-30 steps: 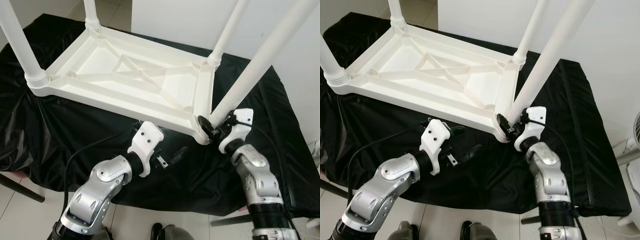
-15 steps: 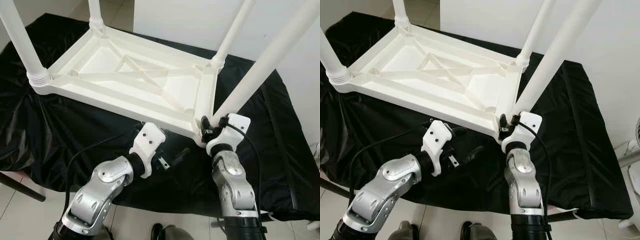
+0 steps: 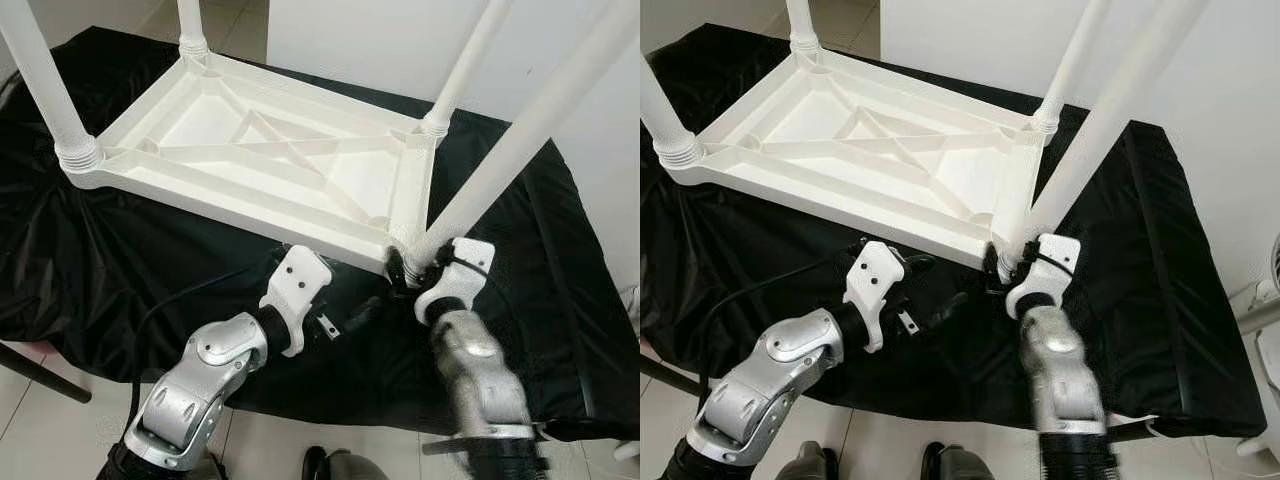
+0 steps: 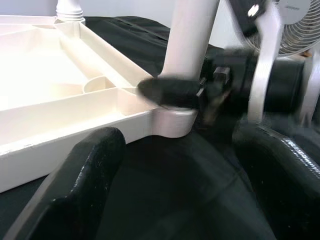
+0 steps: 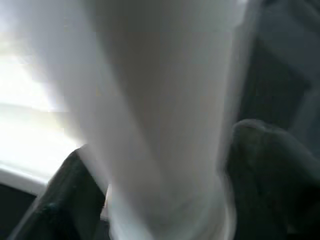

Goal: Building children table

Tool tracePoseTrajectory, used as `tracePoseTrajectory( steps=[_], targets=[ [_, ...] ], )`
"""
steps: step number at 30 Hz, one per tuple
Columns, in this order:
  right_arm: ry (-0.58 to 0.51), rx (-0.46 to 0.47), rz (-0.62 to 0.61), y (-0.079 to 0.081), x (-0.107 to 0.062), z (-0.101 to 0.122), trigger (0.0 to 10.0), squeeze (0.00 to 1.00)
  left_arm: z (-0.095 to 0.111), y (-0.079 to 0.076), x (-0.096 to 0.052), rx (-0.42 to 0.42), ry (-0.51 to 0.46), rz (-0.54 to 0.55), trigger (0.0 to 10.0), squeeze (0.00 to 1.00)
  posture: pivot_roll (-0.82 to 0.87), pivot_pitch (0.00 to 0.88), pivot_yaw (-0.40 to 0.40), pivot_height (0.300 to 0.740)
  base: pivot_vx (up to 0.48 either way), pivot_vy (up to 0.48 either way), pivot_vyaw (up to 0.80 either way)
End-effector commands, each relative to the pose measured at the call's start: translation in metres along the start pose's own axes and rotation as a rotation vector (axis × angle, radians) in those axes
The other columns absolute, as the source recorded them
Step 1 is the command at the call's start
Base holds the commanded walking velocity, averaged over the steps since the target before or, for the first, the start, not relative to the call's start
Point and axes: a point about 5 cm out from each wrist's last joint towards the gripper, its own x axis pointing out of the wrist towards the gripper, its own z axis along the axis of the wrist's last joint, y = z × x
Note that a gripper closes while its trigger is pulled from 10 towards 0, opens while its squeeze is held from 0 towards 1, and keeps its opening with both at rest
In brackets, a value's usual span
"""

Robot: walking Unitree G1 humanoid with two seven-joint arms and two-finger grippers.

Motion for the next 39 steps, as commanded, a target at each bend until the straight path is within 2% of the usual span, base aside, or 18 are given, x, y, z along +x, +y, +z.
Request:
tracePoseTrajectory(
  steps=[1,3,4,6,9,10,11,14,15,17,18,19,25,30,35,39],
  targets=[
    [0.004,0.006,0.045,-0.006,-0.001,-0.003,10.0,1.00,-0.001,-0.003,0.002,0.001,0.000,-0.015,10.0,0.00,0.05,0.156,-0.139,0.740,0.000,0.000,0.00],
    [0.002,-0.012,0.081,-0.008,-0.001,-0.001,10.0,1.00,0.000,-0.003,0.001,0.001,0.001,-0.015,10.0,0.00,0.05,0.157,-0.136,0.740,0.000,0.000,0.00],
    [-0.002,-0.046,0.174,-0.016,0.003,0.001,10.0,0.00,0.000,-0.002,0.001,0.003,0.002,-0.014,10.0,0.00,0.05,0.158,-0.131,0.740,0.000,0.000,0.00],
    [-0.003,-0.057,0.198,-0.018,0.004,0.002,10.0,0.00,0.000,-0.002,0.001,0.003,0.002,-0.013,10.0,0.00,0.05,0.158,-0.131,0.740,0.000,0.000,0.00],
    [-0.008,-0.108,0.340,-0.018,0.013,0.005,10.0,0.00,0.000,0.001,0.001,0.008,0.001,-0.007,10.0,0.00,0.05,0.159,-0.126,0.740,0.000,0.000,0.00],
    [-0.008,-0.108,0.340,-0.018,0.013,0.005,10.0,0.00,0.000,0.001,0.001,0.008,0.001,-0.007,10.0,0.00,0.05,0.159,-0.126,0.740,0.000,0.000,0.00],
    [-0.004,-0.125,0.414,-0.015,0.018,0.005,10.0,0.00,0.001,0.002,0.001,0.009,-0.002,-0.002,10.0,0.00,0.05,0.159,-0.124,0.740,0.000,0.000,0.00],
    [0.003,-0.141,0.464,-0.014,0.023,0.003,10.0,0.00,0.002,0.003,0.001,0.011,-0.004,0.001,10.0,0.00,0.05,0.158,-0.125,0.740,0.000,0.000,0.00],
    [0.008,-0.147,0.477,-0.014,0.025,0.003,4.4,0.00,0.002,0.003,0.002,0.012,-0.005,0.001,10.0,0.00,0.05,0.158,-0.125,0.740,0.000,0.000,0.00],
    [0.008,-0.147,0.477,-0.014,0.025,0.003,4.4,0.00,0.002,0.003,0.002,0.012,-0.005,0.001,10.0,0.00,0.05,0.158,-0.125,0.740,0.000,0.000,0.00],
    [0.013,-0.153,0.497,-0.014,0.027,0.002,3.9,0.00,0.002,0.003,0.002,0.013,-0.006,0.003,10.0,0.00,0.06,0.156,-0.125,0.740,0.000,0.000,0.00],
    [0.024,-0.148,0.520,-0.014,0.031,-0.001,0.0,0.00,0.003,0.004,0.001,0.013,-0.007,0.006,10.0,0.00,0.06,0.155,-0.127,0.740,0.000,0.000,0.00],
    [0.055,-0.142,0.540,-0.020,0.035,-0.006,0.0,0.00,0.003,0.005,0.001,0.016,-0.006,0.015,10.0,0.00,0.07,0.158,-0.130,0.740,0.000,0.000,0.00],
    [0.105,-0.135,0.367,-0.035,0.040,-0.011,0.0,0.00,0.002,0.004,0.000,0.012,-0.004,0.016,10.0,0.00,0.06,0.166,-0.133,0.740,0.000,0.000,0.00],
    [0.053,-0.100,0.260,-0.027,0.037,-0.008,0.0,0.00,0.002,0.002,0.000,0.008,-0.002,0.012,10.0,0.00,0.06,0.170,-0.131,0.740,0.000,0.000,0.00],
    [0.052,-0.062,0.194,-0.025,0.038,-0.008,0.0,0.00,0.002,0.002,-0.001,0.007,-0.001,0.010,10.0,0.00,0.06,0.171,-0.126,0.740,0.000,0.000,0.00]
  ],
)
